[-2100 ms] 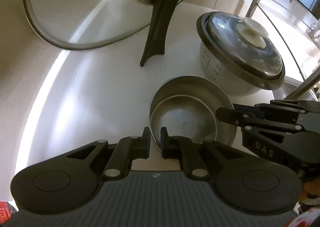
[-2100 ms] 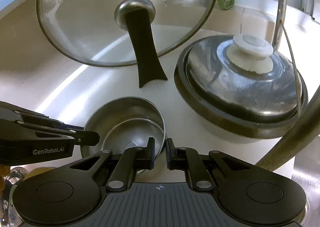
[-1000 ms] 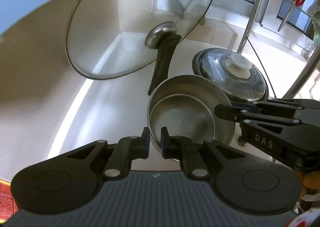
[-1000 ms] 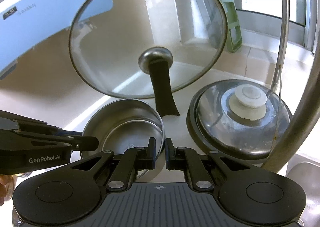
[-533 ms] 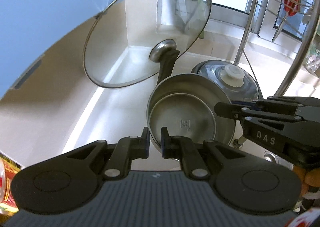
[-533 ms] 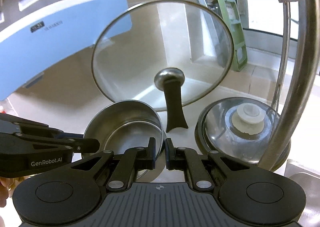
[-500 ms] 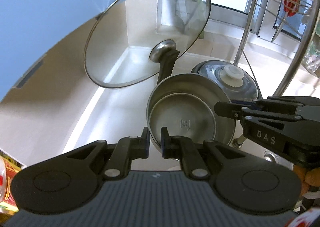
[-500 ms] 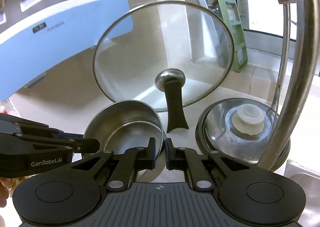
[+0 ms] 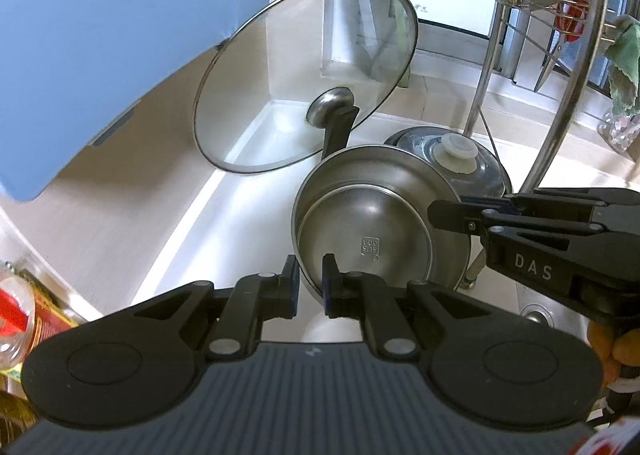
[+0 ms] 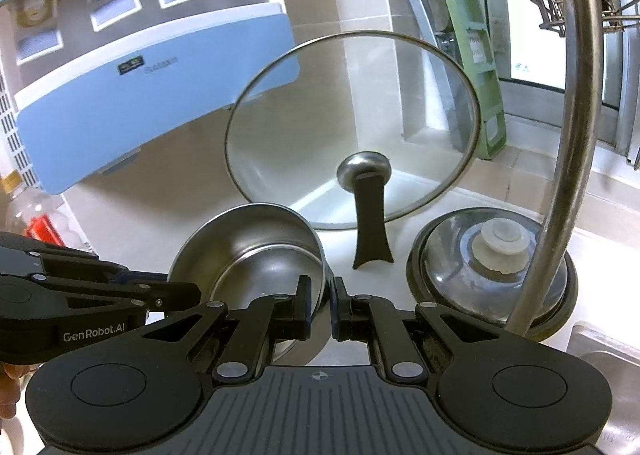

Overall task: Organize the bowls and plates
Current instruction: 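Lift the small steel bowl with both grippers and lower it into the cream bowl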

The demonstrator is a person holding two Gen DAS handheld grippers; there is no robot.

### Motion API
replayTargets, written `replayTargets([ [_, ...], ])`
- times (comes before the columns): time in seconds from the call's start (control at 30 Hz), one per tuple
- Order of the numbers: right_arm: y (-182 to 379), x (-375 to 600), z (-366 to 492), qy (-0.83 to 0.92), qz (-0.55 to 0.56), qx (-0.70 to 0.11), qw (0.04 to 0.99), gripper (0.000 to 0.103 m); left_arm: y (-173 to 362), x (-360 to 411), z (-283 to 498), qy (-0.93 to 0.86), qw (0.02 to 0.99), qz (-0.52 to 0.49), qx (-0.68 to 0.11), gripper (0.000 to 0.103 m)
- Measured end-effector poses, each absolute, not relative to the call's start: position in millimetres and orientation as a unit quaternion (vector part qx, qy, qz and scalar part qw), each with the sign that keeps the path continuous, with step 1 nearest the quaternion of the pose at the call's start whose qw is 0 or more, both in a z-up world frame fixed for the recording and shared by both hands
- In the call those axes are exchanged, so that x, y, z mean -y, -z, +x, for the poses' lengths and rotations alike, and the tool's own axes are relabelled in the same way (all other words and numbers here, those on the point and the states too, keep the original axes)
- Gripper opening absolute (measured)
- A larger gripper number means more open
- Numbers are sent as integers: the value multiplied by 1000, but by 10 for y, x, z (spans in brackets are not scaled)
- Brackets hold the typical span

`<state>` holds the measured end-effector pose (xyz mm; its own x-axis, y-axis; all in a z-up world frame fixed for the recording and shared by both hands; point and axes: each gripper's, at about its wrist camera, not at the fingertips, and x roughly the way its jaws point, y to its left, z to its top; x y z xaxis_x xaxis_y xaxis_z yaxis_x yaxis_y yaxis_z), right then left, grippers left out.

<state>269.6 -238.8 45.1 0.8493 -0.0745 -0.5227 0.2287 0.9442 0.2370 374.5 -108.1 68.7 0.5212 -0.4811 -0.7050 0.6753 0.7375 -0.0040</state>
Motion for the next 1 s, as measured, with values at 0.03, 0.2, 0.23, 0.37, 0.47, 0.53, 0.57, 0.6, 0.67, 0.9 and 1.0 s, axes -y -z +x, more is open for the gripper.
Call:
replayTargets([
  [0.03,-456,2374,2682,78,146,-263,950,9,-689,1060,3723,334,862,135,-356,10],
  [0.2,-465,2293,2606,68,141,-266,951,9,-694,973,3618,327,865,131,-357,10],
  [0.23,-465,2280,2592,66,141,-267,951,9,-693,957,3599,327,865,130,-357,10],
  [0.37,-464,2229,2537,59,137,-271,951,9,-680,895,3516,323,867,125,-360,10],
  [0.47,-462,2198,2494,55,136,-274,951,9,-669,856,3454,321,867,121,-361,10],
  [0.53,-458,2178,2472,52,134,-276,950,9,-663,827,3413,319,868,119,-363,10],
  [0.57,-454,2166,2460,52,133,-277,950,9,-660,811,3396,318,868,118,-363,10],
  [0.6,-449,2157,2450,50,132,-279,950,9,-656,797,3379,316,868,117,-365,10],
  [0.67,-434,2139,2430,47,132,-282,949,9,-645,767,3350,314,868,115,-367,10],
  [0.9,-348,2087,2393,36,136,-298,944,9,-578,700,3288,305,866,110,-380,10],
  [1.0,-324,2070,2396,34,137,-304,942,9,-556,680,3290,302,865,108,-385,10],
])
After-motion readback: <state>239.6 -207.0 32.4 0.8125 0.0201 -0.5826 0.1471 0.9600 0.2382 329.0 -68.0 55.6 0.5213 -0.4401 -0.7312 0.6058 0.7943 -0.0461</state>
